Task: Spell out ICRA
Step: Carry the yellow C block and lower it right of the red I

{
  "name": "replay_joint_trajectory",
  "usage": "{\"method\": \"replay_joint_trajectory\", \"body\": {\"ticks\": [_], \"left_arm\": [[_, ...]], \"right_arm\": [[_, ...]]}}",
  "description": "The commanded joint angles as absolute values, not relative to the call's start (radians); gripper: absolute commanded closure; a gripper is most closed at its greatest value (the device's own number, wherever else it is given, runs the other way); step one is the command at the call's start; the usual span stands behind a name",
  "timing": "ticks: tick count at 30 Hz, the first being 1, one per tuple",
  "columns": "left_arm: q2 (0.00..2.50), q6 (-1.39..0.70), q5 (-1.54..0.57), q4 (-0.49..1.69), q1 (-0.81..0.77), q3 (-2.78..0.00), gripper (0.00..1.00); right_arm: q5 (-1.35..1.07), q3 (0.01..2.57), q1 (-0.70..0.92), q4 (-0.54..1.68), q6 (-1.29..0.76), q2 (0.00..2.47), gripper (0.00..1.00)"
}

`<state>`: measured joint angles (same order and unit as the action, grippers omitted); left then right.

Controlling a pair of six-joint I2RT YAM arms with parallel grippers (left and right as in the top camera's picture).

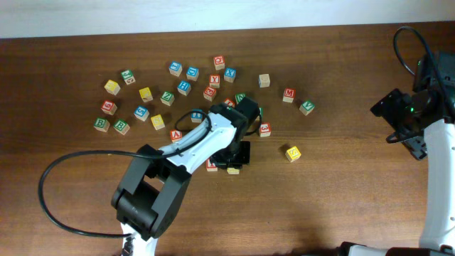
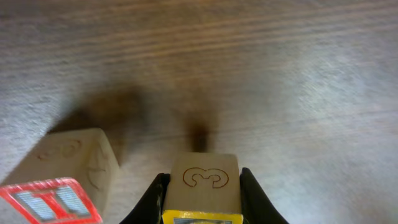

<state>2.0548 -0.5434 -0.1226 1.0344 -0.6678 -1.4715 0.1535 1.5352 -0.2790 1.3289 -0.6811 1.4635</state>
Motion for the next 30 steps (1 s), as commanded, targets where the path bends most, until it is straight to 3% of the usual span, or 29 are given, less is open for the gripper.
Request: {"method": "replay_joint_trajectory", "body": {"ticks": [1, 9, 11, 18, 30], "left_arm": [[2.062, -0.568, -0.024, 1.013, -0.668, -1.454, 0.81], [2.063, -0.573, 0.023, 0.999, -0.668, -1.454, 0.81], [2.063, -0.573, 0.022, 1.0, -0.668, -1.454, 0.75], [2.063, -0.573, 0.014, 1.004, -0.668, -1.454, 0.7], [2.062, -0.61, -0.003, 1.007, -0.668, -1.454, 0.77]], "right_arm": [[0.17, 1.539, -0.282, 1.329, -0.685, 1.469, 0.02], [0.17, 1.539, -0.282, 1.329, -0.685, 1.469, 0.02], [0.17, 1.539, -0.282, 1.329, -0.685, 1.469, 0.02], [0.169, 1.539, -0.282, 1.328, -0.685, 1.469, 0.01], [0.169, 1.539, -0.282, 1.328, -0.685, 1.469, 0.02]]}}
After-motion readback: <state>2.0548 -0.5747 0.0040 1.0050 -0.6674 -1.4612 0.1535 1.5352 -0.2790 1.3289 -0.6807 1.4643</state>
